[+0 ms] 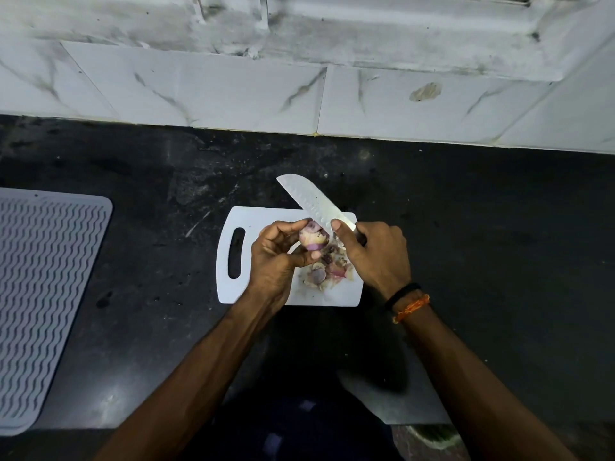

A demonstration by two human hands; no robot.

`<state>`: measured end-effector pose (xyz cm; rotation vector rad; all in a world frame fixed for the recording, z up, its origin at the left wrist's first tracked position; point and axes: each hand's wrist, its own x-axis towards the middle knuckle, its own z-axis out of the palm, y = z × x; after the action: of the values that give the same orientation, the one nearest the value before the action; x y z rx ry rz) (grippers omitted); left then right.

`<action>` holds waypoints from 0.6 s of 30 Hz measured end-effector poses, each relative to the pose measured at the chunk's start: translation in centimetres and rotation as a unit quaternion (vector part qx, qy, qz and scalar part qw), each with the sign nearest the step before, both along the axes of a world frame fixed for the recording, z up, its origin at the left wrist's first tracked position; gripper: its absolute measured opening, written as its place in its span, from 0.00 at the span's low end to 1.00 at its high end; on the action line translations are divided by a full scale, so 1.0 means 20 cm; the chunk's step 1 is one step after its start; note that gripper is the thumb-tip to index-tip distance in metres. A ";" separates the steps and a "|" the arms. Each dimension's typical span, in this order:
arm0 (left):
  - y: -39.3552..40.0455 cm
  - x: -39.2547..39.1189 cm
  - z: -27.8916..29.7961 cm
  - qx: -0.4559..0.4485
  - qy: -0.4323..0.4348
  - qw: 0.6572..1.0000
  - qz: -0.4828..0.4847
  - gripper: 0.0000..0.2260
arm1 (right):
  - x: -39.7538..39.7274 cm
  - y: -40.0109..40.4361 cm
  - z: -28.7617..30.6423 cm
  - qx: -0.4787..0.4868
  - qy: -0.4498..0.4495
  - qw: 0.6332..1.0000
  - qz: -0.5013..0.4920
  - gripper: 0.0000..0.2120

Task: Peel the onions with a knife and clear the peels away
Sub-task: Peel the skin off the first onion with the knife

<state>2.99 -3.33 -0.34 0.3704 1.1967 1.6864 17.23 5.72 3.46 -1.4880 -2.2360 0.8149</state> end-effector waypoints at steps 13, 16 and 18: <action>0.00 0.00 -0.03 -0.015 0.016 1.000 0.007 0.23 | 0.02 0.00 -0.03 0.016 0.034 0.999 -0.011 0.30; 0.00 -0.01 -0.04 -0.025 0.024 0.999 0.016 0.25 | 0.02 -0.01 -0.04 0.019 0.021 1.000 0.005 0.31; 0.00 -0.01 -0.04 -0.032 0.022 0.999 0.021 0.25 | 0.02 -0.04 -0.04 0.021 0.015 1.000 0.017 0.29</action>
<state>2.78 -3.27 -1.21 0.3469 1.2968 1.6791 17.59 4.98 2.70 -1.4139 -2.2476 0.7911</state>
